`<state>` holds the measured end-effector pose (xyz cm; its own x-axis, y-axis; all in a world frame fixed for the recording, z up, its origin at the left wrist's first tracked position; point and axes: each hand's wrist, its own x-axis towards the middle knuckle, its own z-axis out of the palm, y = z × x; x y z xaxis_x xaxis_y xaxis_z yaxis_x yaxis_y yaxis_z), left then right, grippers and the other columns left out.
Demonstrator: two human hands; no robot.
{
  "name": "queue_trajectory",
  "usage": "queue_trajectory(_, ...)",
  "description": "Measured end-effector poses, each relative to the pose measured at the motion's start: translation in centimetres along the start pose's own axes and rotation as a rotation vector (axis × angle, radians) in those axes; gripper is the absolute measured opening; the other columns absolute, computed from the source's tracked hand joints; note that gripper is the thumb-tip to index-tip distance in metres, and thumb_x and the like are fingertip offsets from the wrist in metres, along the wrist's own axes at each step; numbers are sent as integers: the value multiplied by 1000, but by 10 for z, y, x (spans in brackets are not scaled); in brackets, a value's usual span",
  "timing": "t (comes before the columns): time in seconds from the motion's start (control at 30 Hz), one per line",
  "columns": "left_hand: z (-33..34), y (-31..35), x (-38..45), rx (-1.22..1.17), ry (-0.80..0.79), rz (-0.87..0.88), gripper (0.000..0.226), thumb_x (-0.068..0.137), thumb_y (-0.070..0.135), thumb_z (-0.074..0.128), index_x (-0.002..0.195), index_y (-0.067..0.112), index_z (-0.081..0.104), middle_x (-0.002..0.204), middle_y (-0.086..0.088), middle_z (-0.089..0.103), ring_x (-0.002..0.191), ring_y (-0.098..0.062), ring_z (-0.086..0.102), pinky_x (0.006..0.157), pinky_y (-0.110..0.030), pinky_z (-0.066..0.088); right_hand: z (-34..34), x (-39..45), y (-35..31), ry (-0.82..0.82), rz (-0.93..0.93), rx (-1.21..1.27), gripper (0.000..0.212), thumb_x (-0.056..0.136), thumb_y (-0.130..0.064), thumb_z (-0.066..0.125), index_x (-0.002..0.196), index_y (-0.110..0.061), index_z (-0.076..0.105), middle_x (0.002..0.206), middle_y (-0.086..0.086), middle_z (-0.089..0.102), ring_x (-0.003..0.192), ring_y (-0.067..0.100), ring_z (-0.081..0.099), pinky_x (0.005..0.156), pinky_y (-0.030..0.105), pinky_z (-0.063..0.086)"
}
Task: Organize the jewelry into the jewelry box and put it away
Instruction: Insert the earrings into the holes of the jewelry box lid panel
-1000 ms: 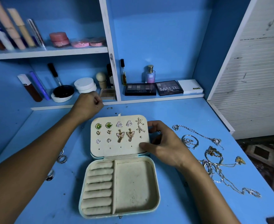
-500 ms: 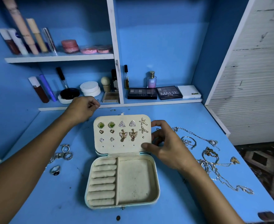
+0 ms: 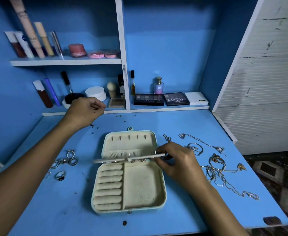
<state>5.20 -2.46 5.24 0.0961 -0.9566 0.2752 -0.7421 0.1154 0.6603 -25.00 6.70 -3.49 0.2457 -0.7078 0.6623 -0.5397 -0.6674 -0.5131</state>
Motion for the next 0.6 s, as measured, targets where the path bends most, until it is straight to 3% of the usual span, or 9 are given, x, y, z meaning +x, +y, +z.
queue_trajectory(0.17, -4, 1, -7, -39, -17, 9, 9, 90, 11, 69, 91, 20, 71, 91, 1, 73, 85, -9, 67, 75, -14, 52, 1, -5, 2, 19, -30, -69, 9, 83, -20, 72, 88, -13, 74, 81, -5, 69, 71, 11, 65, 59, 29, 54)
queue_trajectory(0.27, -4, 3, -12, -40, -68, 12, 6, 93, 16, 66, 93, 19, 71, 88, -1, 73, 88, -16, 69, 78, -27, 53, 1, -6, 0, 37, -9, -54, 11, 81, -20, 74, 88, -13, 76, 79, -5, 70, 68, 12, 66, 59, 28, 54)
queue_trajectory(0.43, 2, 8, -22, -73, -155, 26, 7, 93, 20, 66, 89, 22, 71, 86, 0, 73, 87, -18, 69, 77, -32, 55, 0, -6, -3, 54, 13, -20, 14, 79, -25, 75, 86, -13, 77, 78, -6, 72, 66, 9, 67, 59, 28, 55)
queue_trajectory(0.53, 7, 13, -28, -83, -221, 36, 5, 91, 25, 69, 88, 24, 72, 84, 6, 73, 83, -11, 69, 74, -21, 53, -1, -7, -4, 55, -10, -9, 21, 81, -32, 70, 85, -13, 77, 79, -5, 73, 68, 9, 68, 60, 27, 55)
queue_trajectory(0.6, 12, 19, -31, -95, -270, 59, 4, 90, 25, 70, 87, 24, 72, 82, 7, 73, 80, -9, 69, 77, -23, 54, -2, -7, -3, 54, -20, -18, 24, 82, -34, 67, 85, -12, 76, 78, -5, 72, 68, 10, 68, 59, 27, 55)
